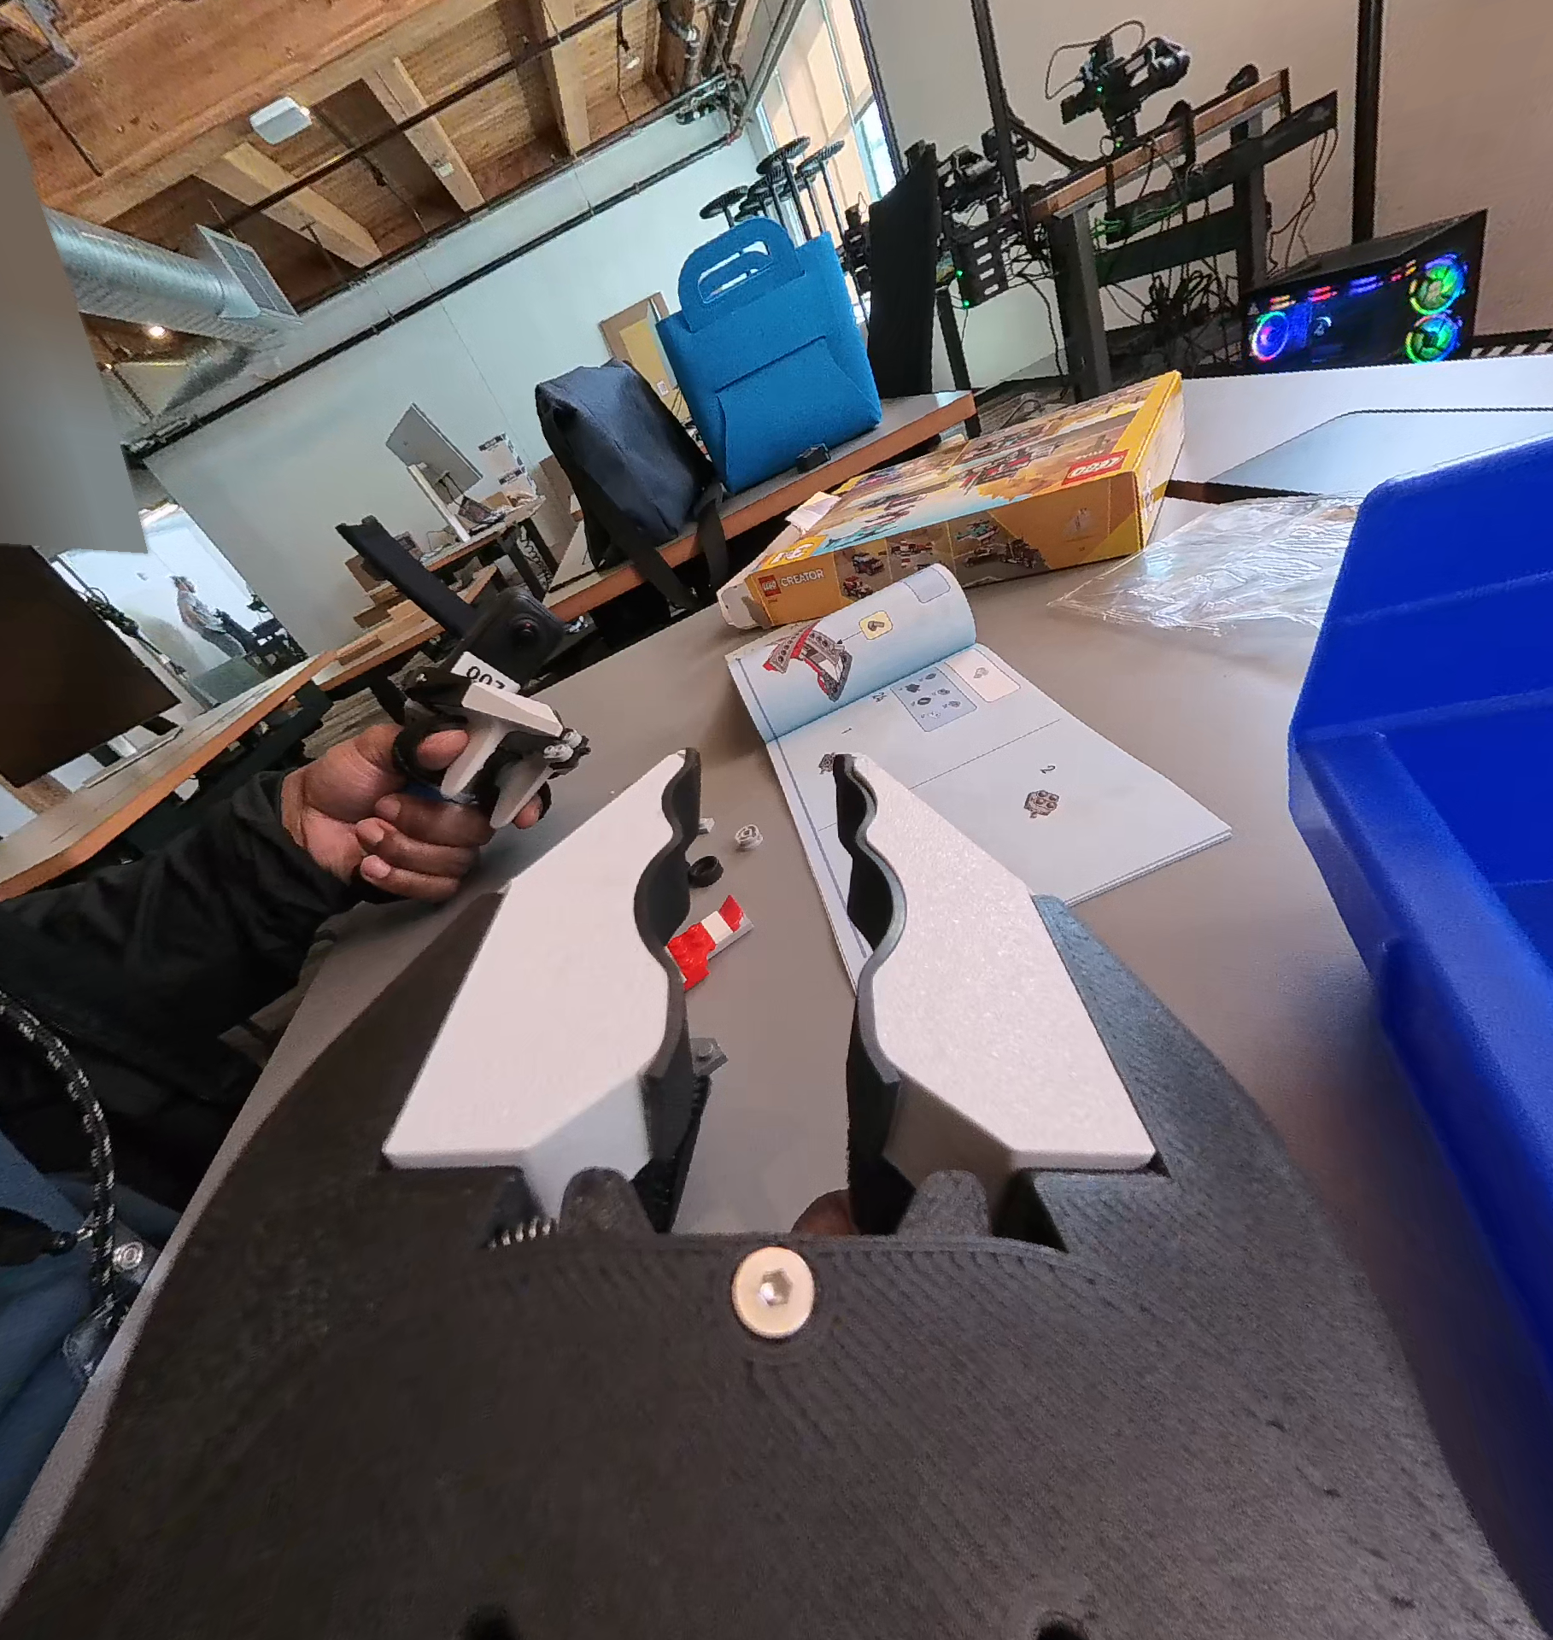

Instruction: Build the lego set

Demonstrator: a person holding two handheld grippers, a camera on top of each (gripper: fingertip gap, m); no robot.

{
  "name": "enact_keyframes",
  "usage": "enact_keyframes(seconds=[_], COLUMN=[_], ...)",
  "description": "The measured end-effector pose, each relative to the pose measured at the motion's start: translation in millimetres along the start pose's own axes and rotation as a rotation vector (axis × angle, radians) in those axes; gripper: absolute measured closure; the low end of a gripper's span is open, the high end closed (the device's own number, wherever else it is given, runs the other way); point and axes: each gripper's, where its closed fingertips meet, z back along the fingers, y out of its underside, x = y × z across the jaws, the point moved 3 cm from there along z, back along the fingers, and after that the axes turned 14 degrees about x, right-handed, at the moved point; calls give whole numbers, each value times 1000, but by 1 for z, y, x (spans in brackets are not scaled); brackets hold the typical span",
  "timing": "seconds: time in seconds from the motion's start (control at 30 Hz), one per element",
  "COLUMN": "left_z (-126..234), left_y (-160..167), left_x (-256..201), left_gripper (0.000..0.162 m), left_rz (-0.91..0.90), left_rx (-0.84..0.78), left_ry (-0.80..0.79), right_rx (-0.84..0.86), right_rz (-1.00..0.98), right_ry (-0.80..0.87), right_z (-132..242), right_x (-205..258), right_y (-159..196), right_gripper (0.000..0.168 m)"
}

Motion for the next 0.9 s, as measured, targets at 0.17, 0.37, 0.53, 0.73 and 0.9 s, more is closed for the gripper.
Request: enact_keyframes(seconds=[0.17,0.37,0.53,0.73,0.9], left_z=[0,0,0,0,0], left_y=[0,0,0,0,0], left_x=[0,0,0,0,0], left_gripper=[154,154,154,154,154], left_rz=[0,-1,0,0,-1], left_rx=[0,0,0,1,0], left_ry=[1,2,2,1,0], right_rx=[2,5,6,8,13], right_rz=[-2,-5,-6,-8,-9], right_ry=[-2,-4,-5,-8,-11], right_z=[0,-1,-1,-1,-2], right_x=[0,0,0,0,0], right_y=[0,0,0,1,1], right_gripper=[138,139,139,139,139])
